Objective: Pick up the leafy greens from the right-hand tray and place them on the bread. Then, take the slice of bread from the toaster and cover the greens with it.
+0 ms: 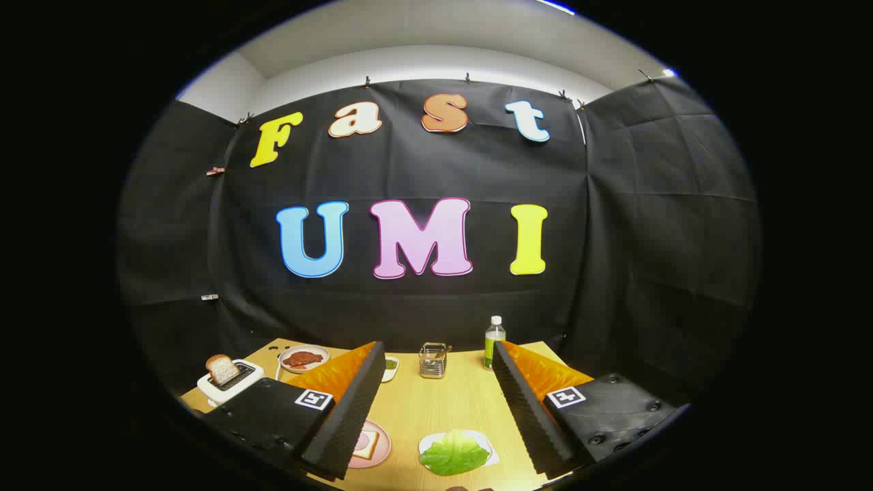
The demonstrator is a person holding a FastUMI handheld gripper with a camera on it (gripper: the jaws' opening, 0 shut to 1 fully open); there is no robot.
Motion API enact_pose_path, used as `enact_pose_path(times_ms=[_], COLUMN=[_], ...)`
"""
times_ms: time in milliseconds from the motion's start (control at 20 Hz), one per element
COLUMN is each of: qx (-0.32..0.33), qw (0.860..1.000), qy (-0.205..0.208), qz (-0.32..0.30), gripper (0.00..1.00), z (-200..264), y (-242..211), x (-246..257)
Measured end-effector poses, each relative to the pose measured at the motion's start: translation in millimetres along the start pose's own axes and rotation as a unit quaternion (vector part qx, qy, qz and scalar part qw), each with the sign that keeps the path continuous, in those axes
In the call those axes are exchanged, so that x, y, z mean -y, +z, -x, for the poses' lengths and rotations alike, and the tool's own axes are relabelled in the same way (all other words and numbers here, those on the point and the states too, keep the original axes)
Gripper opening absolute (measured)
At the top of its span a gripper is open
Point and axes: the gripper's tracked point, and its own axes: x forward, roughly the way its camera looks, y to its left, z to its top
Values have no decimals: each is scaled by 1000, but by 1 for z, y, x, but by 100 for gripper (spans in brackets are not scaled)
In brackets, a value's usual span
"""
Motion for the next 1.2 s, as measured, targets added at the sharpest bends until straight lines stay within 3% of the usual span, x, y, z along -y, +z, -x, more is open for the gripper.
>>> enact_pose_path(times_ms=[600, 1200], qx=[-17, -51], qw=[999, 998], qy=[28, 29], qz=[6, 8], gripper=[98, 97], z=[-6, -10], y=[-14, -42], x=[-17, -16])
